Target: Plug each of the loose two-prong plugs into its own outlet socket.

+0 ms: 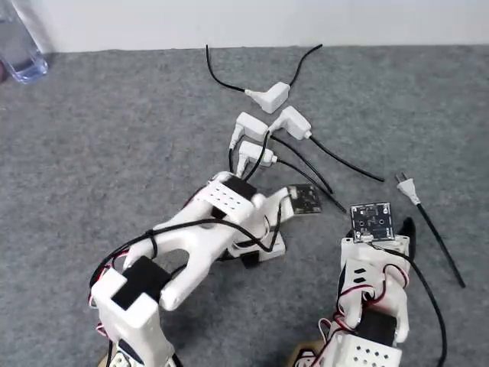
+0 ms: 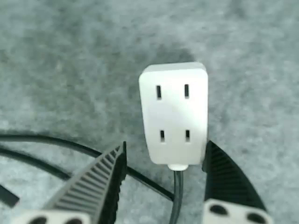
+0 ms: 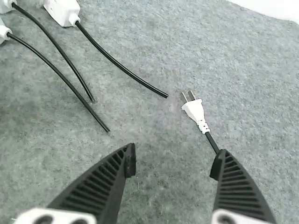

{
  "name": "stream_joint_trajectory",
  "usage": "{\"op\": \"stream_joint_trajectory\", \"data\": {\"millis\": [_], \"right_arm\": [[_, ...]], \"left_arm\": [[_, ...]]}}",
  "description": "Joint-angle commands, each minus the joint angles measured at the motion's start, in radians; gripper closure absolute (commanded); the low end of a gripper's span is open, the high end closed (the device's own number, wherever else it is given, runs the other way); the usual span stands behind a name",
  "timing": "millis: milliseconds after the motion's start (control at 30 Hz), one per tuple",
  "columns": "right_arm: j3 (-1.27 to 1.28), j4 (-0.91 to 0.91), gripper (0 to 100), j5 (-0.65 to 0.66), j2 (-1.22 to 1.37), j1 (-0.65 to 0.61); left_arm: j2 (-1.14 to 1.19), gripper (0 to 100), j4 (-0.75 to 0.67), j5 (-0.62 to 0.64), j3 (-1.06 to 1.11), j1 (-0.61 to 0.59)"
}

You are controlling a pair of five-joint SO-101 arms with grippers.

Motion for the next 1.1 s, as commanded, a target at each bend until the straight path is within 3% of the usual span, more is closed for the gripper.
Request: {"op": "stream_joint_trajectory", "data": {"millis": [0,367,667,900,1000,1067], "right_arm": [[0.014,-0.007,73.2,-0.003,-0.005,0.001],[0.014,-0.004,73.2,0.015,-0.005,-0.018],[0.014,-0.002,73.2,0.017,-0.005,-0.015],[0.014,-0.002,73.2,0.017,-0.005,-0.016],[0.014,-0.002,73.2,0.017,-0.005,-0.018],[0.014,-0.002,73.2,0.017,-0.005,-0.018]], "left_arm": [[-0.009,75,-0.021,-0.009,-0.028,0.003],[-0.009,75,0.012,-0.009,-0.027,0.043],[-0.008,76,-0.025,-0.026,-0.030,0.201],[-0.006,98,0.003,-0.058,-0.022,0.186],[-0.006,99,0.014,-0.084,-0.022,0.180],[-0.006,99,0.020,-0.169,-0.022,0.180]]}}
